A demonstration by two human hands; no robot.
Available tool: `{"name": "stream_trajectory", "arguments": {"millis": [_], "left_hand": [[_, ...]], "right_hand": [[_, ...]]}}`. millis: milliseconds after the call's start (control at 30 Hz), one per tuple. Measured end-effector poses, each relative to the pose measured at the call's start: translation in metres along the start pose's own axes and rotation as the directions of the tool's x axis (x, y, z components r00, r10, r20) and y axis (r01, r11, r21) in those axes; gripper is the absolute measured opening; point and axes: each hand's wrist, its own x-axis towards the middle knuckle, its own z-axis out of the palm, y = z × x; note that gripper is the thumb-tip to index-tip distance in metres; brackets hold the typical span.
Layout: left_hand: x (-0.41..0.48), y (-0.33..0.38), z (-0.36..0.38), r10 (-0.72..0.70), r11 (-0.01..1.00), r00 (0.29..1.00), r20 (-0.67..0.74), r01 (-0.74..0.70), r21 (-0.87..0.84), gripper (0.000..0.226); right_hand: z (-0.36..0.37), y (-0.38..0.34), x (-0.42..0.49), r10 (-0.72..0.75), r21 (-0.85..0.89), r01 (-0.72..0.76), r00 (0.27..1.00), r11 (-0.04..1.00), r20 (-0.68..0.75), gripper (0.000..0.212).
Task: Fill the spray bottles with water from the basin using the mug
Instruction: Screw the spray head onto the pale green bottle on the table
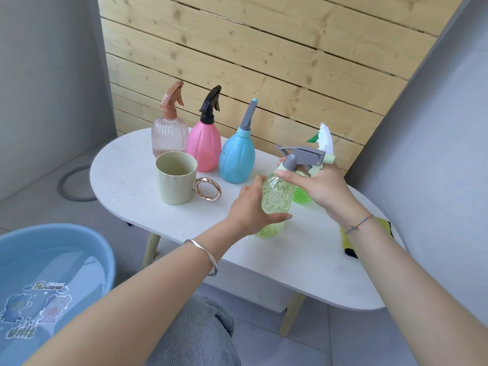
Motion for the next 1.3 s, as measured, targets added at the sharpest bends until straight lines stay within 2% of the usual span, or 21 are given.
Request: {"name": "stream_trajectory", "arguments": {"millis": [67,133,200,300,367,433,500,567,667,767,867,933,1033,1100,1200,1233,1300], "left_hand": [[-0.001,-0.001,0.000,-0.002,1.000,1.000,0.001,0.002,-0.008,0.084],[-0.001,-0.001,0.001,0.004,1.000,1.000,-0.005,-0.004,-0.007,0.086],[-0.001,0.000,0.001,0.005,1.000,1.000,-0.005,-0.005,-0.001,0.084],[-0.002,0.000,0.000,0.010,1.000,1.000,-0.010,-0.010,0.007,0.082],[-0.002,0.001,-0.001,0.013,1.000,1.000,-0.017,-0.012,0.014,0.083],[-0.002,0.000,0.000,0.009,1.000,1.000,-0.016,-0.009,0.007,0.084],[-0.001,0.000,0.001,0.010,1.000,1.000,-0.019,-0.010,0.003,0.086],[0.000,-0.001,0.002,0.012,1.000,1.000,-0.024,-0.012,0.002,0.087],[0.001,-0.001,0.002,0.015,1.000,1.000,-0.025,-0.014,0.011,0.086],[0.002,-0.003,-0.007,0.030,0.997,0.997,0.078,-0.025,-0.068,0.091],[0.003,-0.007,-0.021,0.035,0.985,0.968,0.250,0.009,-0.172,0.091],[0.004,-0.011,-0.025,0.038,0.981,0.962,0.272,0.017,-0.196,0.086],[0.003,-0.010,-0.025,0.052,0.986,0.979,0.197,-0.019,-0.166,0.083],[0.002,-0.008,-0.021,0.050,0.995,0.992,0.119,-0.040,-0.087,0.088],[0.001,-0.004,-0.008,0.011,1.000,1.000,-0.010,-0.011,0.015,0.094],[0.000,-0.004,-0.004,0.005,1.000,0.999,-0.036,-0.004,0.022,0.093],[-0.002,-0.002,0.000,0.026,1.000,0.999,-0.022,-0.026,-0.004,0.089]], "right_hand": [[0.010,-0.001,-0.002,-0.035,-0.067,0.025,0.989,0.997,-0.146,0.026],[0.014,-0.001,-0.002,-0.037,-0.075,0.023,0.982,0.997,-0.186,0.028],[0.008,-0.001,-0.003,0.001,-0.028,-0.004,0.994,1.000,-0.112,0.027],[-0.005,0.000,-0.003,0.026,0.082,-0.036,0.993,0.996,0.117,0.033],[-0.005,-0.002,-0.003,0.008,0.110,-0.025,0.988,0.994,0.152,0.033],[0.000,-0.006,-0.005,-0.020,0.087,0.015,0.999,0.996,0.050,0.025],[0.006,-0.009,-0.006,-0.065,0.025,0.068,0.992,0.997,-0.108,0.027],[0.012,-0.013,-0.008,-0.104,-0.009,0.105,0.976,0.994,-0.193,0.029],[0.007,-0.014,-0.007,-0.077,-0.027,0.074,0.990,0.997,-0.122,0.025],[-0.008,-0.008,-0.011,-0.076,-0.008,0.077,0.996,0.997,0.050,0.020],[-0.020,0.004,-0.016,-0.038,0.072,0.034,0.998,0.997,0.047,0.020],[-0.022,0.007,-0.016,-0.020,0.080,0.019,1.000,0.997,0.015,0.021],[-0.019,0.011,-0.016,-0.094,-0.093,0.071,0.960,0.993,-0.263,0.039],[-0.011,0.012,-0.027,-0.192,-0.166,0.140,0.911,0.976,-0.365,0.044],[0.002,0.013,-0.045,-0.215,-0.148,0.171,0.908,0.974,-0.361,0.033],[0.006,0.013,-0.049,-0.183,-0.148,0.139,0.921,0.979,-0.344,0.028],[0.009,0.016,-0.048,-0.062,-0.121,0.028,0.956,0.992,-0.288,0.038]]}}
